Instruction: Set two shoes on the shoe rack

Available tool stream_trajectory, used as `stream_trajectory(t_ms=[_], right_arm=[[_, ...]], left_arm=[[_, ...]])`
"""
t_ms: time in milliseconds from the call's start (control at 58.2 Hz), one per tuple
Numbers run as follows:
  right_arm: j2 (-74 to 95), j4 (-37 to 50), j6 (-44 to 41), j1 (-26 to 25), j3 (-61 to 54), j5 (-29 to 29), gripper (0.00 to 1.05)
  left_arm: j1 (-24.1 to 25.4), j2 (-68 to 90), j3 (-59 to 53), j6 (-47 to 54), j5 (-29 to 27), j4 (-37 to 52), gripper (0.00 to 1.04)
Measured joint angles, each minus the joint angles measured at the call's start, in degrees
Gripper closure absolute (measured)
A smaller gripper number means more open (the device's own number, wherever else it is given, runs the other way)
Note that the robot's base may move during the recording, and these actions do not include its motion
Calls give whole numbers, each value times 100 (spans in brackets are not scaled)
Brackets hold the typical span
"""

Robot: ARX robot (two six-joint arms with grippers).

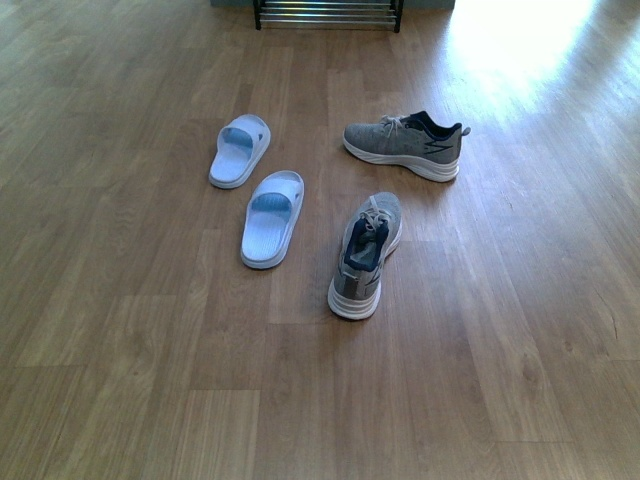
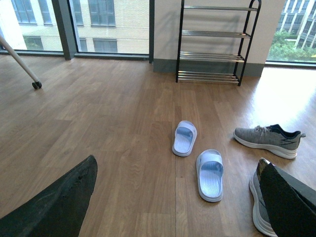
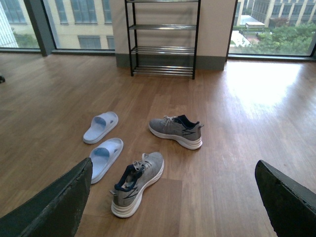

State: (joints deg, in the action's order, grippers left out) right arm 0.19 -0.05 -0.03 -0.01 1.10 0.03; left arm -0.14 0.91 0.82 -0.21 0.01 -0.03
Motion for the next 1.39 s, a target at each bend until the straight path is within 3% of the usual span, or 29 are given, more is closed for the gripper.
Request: stream_trajectory(t_ms=[1392], right_arm=[[0,0,0,0,0,0,9]], left_arm=[[0,0,0,0,0,0,9]])
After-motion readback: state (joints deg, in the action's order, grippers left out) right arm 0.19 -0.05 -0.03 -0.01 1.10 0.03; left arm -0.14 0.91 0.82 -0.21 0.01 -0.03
